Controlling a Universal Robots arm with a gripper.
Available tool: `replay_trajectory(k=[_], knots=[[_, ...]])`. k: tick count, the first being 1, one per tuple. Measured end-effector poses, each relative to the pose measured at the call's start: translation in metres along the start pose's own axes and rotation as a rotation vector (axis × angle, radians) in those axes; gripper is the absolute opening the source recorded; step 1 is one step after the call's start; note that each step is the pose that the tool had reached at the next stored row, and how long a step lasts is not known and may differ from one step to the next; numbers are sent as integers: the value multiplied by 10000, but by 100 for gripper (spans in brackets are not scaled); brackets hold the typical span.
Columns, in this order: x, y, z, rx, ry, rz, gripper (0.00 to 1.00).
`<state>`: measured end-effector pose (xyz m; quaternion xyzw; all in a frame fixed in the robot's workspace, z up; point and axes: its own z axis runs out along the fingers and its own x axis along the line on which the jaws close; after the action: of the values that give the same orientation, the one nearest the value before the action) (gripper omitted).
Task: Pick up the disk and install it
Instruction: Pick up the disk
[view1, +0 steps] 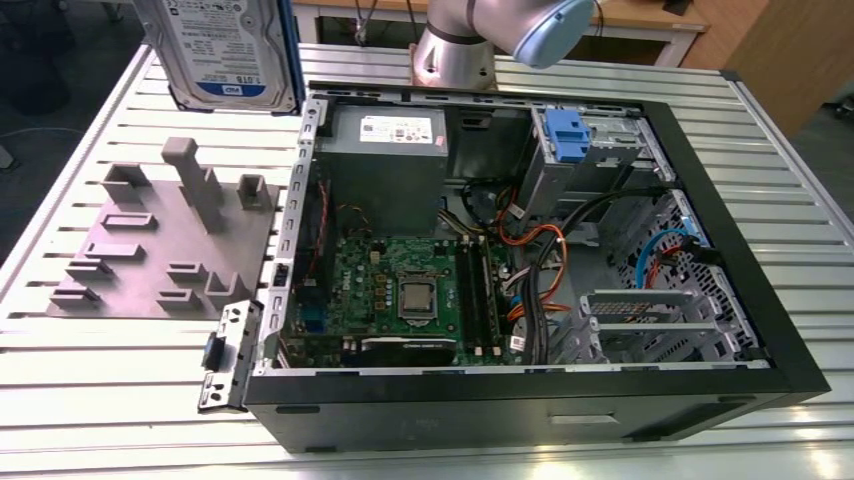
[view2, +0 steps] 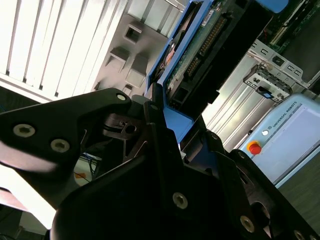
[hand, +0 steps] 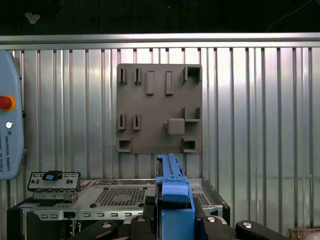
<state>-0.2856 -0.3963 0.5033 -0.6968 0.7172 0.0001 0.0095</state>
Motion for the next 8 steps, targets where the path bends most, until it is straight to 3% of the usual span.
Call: replay_trajectory(k=[8], knots=[[-1, -41, 1, 0, 0, 0, 36]])
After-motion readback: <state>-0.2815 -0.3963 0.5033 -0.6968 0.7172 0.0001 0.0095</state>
